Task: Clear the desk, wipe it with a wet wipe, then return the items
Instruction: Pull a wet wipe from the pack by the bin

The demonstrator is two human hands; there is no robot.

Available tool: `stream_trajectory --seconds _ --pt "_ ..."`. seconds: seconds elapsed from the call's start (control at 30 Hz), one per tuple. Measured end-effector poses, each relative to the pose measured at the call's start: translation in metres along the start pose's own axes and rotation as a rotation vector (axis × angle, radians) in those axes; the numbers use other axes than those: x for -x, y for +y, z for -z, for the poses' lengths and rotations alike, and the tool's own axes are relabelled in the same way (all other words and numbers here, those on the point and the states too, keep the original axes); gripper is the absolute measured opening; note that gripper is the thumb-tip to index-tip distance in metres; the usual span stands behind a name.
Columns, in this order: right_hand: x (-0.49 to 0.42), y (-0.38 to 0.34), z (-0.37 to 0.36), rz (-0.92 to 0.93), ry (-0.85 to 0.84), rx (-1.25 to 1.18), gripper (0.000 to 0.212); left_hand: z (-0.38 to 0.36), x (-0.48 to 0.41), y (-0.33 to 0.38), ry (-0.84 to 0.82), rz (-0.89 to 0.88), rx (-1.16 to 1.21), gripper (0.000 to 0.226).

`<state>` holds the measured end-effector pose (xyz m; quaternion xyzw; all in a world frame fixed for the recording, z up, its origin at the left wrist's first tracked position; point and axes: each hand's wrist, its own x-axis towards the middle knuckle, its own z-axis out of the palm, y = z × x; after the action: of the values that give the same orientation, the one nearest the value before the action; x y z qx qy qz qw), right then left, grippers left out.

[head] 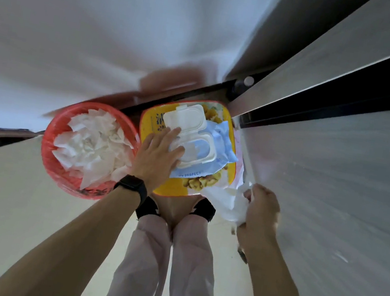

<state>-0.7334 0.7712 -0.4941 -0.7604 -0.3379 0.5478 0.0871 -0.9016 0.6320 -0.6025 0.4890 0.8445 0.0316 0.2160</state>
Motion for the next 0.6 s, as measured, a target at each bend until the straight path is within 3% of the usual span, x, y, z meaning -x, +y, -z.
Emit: stream_trajectory --seconds 0.17,0.33,0.43,0.53,0.6 --pt "-0.016 0.002 -0.004 -0.124 -0.254 0.193 0.026 -0.003 -0.005 0.010 -0.056 -0.073 -0.116 0.064" --pt "-0.031 0.019 -0.010 -0.278 -0.495 0.282 0.029 0.008 -0.018 0.024 -0.162 -0.061 -0.185 0.075" --pt "-0.032 0.028 -0.012 -0.319 -0.528 0.333 0.039 0.013 -0.020 0.027 -0.091 0.012 0.015 0.072" --pt "-0.029 0.035 -0.011 -0.324 -0.555 0.386 0.047 0.024 -0.027 0.024 0.143 0.283 0.311 0.083" --pt "-0.028 0.036 -0.012 -0.305 -0.566 0.413 0.049 0.032 -0.038 0.019 0.197 0.465 0.584 0.090"
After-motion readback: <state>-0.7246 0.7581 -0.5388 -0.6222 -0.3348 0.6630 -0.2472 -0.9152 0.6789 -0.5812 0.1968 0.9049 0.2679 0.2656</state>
